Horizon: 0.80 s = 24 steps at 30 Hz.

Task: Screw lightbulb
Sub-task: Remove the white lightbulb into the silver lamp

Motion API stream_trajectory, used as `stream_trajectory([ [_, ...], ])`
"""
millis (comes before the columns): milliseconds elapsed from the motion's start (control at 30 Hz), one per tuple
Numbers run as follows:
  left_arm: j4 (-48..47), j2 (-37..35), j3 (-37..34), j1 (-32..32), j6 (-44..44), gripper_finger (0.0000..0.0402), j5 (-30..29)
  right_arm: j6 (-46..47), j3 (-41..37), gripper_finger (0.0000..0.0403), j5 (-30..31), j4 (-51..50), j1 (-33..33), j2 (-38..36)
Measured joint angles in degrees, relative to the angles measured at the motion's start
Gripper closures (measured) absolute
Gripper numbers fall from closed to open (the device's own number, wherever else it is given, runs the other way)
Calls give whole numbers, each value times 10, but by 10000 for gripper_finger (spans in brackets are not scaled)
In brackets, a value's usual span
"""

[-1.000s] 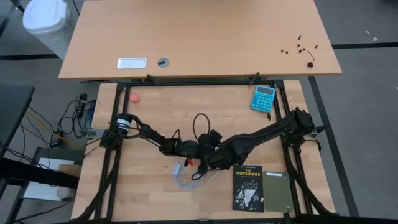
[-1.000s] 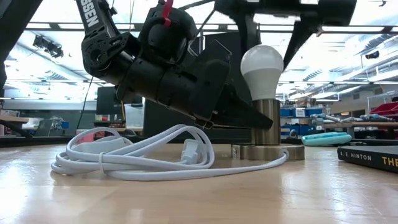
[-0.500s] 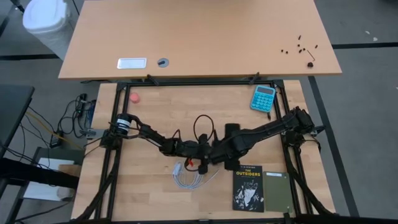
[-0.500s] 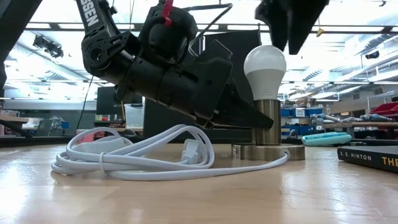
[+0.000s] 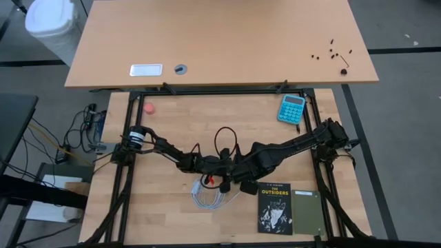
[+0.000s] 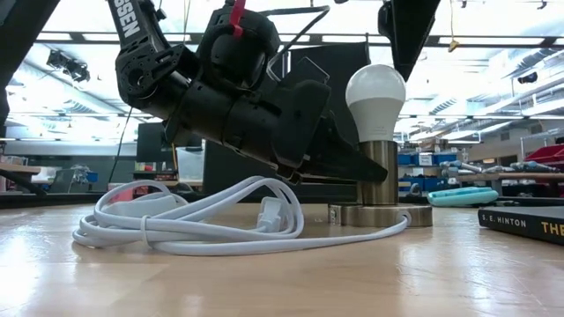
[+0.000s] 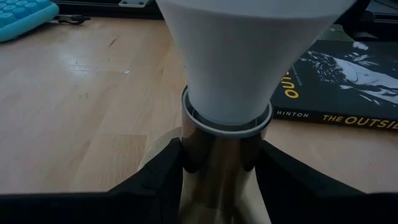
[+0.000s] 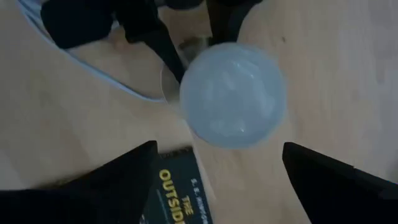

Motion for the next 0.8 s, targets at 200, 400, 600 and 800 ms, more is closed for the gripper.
stream_trajectory([
  [200,0,0,0,-3,-1,223,0,25,-61,22,8,83,-14,1],
  [400,0,0,0,-3,-1,223,0,17,-106,18,20,160,-29,1],
  [600,0,0,0,-3,-1,223,0,2,-128,36,28,185,-37,1],
  [800,1,0,0,-3,-1,223,1,-13,-144,81,27,212,-42,1],
])
